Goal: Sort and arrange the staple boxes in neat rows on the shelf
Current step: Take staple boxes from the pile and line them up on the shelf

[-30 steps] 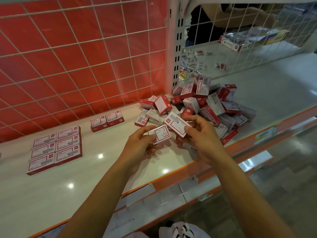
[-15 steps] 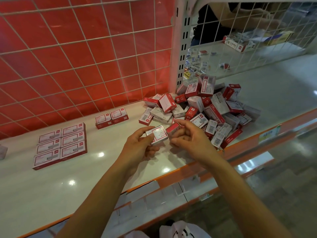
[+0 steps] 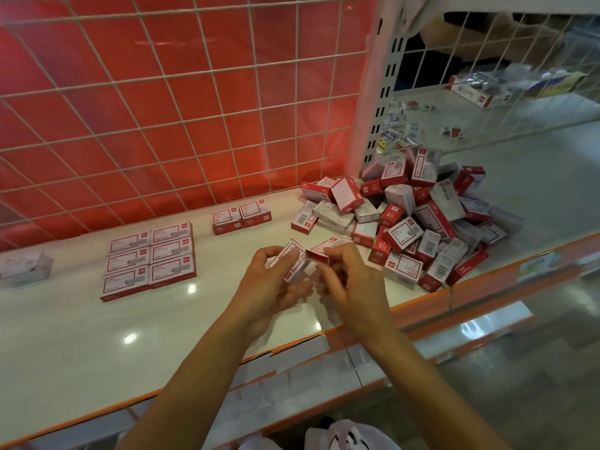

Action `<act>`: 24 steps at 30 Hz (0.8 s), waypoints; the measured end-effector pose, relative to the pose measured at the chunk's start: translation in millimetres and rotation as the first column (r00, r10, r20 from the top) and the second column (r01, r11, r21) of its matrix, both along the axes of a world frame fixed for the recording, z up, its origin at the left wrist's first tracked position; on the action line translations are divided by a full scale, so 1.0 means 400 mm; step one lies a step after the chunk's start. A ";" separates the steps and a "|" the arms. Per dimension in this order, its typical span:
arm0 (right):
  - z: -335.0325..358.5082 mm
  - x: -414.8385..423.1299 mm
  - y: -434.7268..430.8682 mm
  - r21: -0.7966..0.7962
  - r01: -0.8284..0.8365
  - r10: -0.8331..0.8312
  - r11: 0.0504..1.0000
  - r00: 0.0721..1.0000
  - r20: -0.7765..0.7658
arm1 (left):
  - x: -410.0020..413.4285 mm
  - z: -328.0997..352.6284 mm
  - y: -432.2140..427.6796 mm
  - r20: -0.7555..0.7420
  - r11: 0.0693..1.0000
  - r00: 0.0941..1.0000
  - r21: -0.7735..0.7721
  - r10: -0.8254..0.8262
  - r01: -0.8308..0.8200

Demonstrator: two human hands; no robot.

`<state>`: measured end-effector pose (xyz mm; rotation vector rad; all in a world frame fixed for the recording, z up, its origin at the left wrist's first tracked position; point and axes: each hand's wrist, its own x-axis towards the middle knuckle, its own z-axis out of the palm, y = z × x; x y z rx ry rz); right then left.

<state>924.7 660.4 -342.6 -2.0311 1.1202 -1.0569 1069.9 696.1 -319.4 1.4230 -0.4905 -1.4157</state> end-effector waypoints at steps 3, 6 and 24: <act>-0.011 0.043 0.030 -0.136 -0.034 0.036 0.990 0.999 0.014 | 0.016 0.008 0.022 -0.051 1.000 0.999 -0.028 0.004 -0.005; -0.017 0.078 0.055 -0.272 -0.059 0.069 0.961 0.997 0.027 | 0.041 0.019 0.042 -0.089 0.999 0.996 -0.045 0.010 -0.014; -0.035 0.212 0.167 0.151 -0.280 0.266 0.948 0.958 0.106 | 0.255 -0.009 0.208 -0.021 0.993 0.998 -0.105 0.052 -0.054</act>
